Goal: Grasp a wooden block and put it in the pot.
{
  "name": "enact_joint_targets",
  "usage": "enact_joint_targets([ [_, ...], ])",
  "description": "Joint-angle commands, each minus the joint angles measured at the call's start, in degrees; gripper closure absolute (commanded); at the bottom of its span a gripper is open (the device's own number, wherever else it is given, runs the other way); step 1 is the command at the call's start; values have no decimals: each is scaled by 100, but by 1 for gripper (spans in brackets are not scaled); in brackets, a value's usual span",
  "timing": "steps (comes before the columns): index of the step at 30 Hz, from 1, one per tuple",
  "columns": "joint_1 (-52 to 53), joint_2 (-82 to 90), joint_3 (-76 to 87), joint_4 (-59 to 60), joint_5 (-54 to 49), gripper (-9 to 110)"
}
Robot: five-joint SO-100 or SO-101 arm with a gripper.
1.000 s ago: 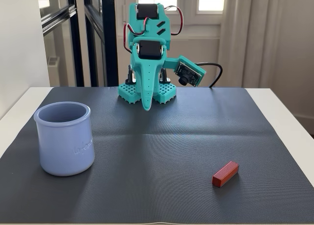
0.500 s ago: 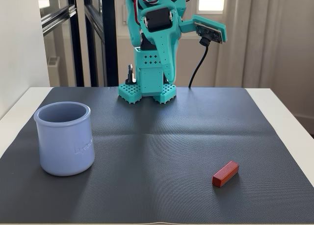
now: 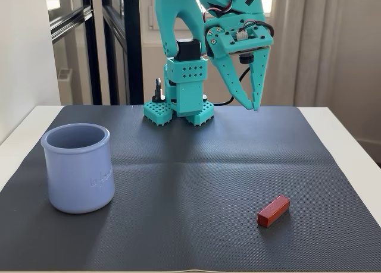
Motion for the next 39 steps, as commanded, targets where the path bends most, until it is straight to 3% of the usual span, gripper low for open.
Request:
enact_joint_targets([
  [1, 149, -325, -694, 26, 246, 101],
  [7, -44, -984, -1248, -44, 220, 101],
  [13, 26, -1995, -2162, -334, 1547, 101],
  [19, 123, -3146, -2355, -1389, 2777, 92],
  [31, 246, -3981, -2566, -1468, 2944, 91],
  [39, 0, -4500, -3006, -1494, 3023, 83],
])
